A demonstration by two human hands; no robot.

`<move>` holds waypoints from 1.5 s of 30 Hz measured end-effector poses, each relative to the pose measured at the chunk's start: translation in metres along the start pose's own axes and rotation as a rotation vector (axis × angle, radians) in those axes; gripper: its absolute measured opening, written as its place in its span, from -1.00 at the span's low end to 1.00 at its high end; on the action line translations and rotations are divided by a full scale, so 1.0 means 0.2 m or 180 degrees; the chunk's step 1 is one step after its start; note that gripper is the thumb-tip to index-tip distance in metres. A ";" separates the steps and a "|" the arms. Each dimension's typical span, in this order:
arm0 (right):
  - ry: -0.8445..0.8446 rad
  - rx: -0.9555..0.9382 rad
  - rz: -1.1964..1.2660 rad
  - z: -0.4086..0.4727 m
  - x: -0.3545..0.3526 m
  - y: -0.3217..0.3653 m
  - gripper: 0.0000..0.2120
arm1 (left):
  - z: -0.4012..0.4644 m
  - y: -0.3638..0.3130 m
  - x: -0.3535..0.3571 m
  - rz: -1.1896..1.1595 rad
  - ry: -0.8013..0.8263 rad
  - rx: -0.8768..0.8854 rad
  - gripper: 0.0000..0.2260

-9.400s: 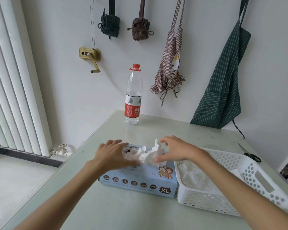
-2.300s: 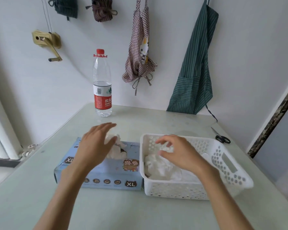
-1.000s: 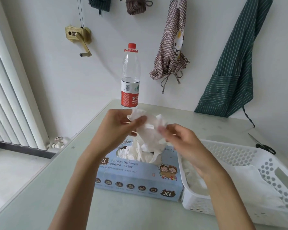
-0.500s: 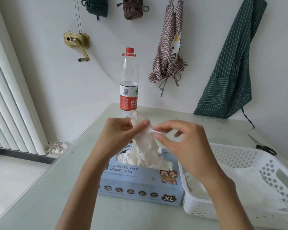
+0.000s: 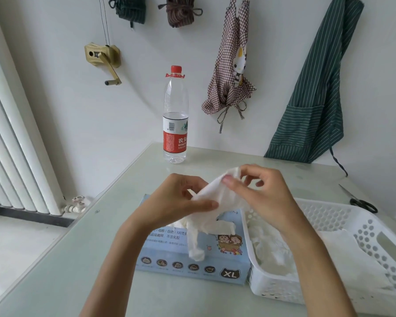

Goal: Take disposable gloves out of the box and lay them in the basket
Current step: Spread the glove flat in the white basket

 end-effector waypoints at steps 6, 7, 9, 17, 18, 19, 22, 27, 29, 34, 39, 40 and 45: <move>0.0206 -0.0235 0.0912 -0.03 -0.04 0.04 -0.84 | -0.01 -0.04 0.01 0.0107 0.0172 0.0202 -0.63; 0.0076 -0.0230 0.0918 -0.03 -0.06 0.04 -0.83 | -0.01 -0.06 0.02 0.0146 0.0185 0.0239 -0.60; -0.0277 -0.0231 0.0649 -0.05 -0.11 0.04 -0.83 | -0.01 -0.08 0.02 0.0031 0.0176 0.0289 -0.45; -0.0161 -0.0449 0.0645 -0.11 -0.17 0.17 -0.87 | 0.02 -0.12 0.22 0.0156 0.0955 0.0545 -0.49; 0.0128 -0.0369 0.0804 -0.11 -0.15 0.16 -0.85 | 0.03 -0.13 0.23 -0.0059 0.0963 0.0533 -0.54; 0.0371 -0.0252 0.0880 -0.12 -0.14 0.15 -0.83 | 0.04 -0.11 0.23 -0.0245 0.0950 0.0486 -0.47; 0.0491 0.0100 0.0889 -0.16 -0.18 0.09 -0.82 | 0.05 -0.12 0.25 -0.0193 0.0923 0.0517 -0.47; -0.0010 0.0416 0.0634 -0.26 -0.38 0.02 -0.83 | 0.10 -0.16 0.30 -0.0452 0.0814 0.0581 -0.81; -0.0158 0.0512 0.0534 -0.29 -0.44 -0.01 -0.76 | 0.13 -0.21 0.32 -0.0398 0.0652 0.0611 -0.86; -0.0354 0.0398 0.0315 -0.34 -0.53 0.00 -0.86 | 0.22 -0.31 0.48 -0.0109 0.0636 0.0474 -0.70; -0.0589 0.0332 0.0093 -0.39 -0.67 0.00 -0.92 | 0.28 -0.35 0.53 0.0325 0.0682 0.0582 -0.76; -0.0681 0.0349 0.0090 -0.40 -0.72 -0.02 -0.93 | 0.28 -0.34 0.52 0.0235 0.0734 0.0585 -0.77; -0.1024 0.0529 0.0113 -0.47 -0.89 -0.13 -0.90 | 0.33 -0.28 0.46 -0.0287 0.0920 0.0521 -0.80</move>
Point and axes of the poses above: each hand's wrist, its own z-axis towards the middle knuckle, its own x-axis out of the palm, y = z × x, the point moved 8 cm from there along z, towards the middle knuckle, and after that the axes turned 15 degrees about y, right-handed, at the moved point
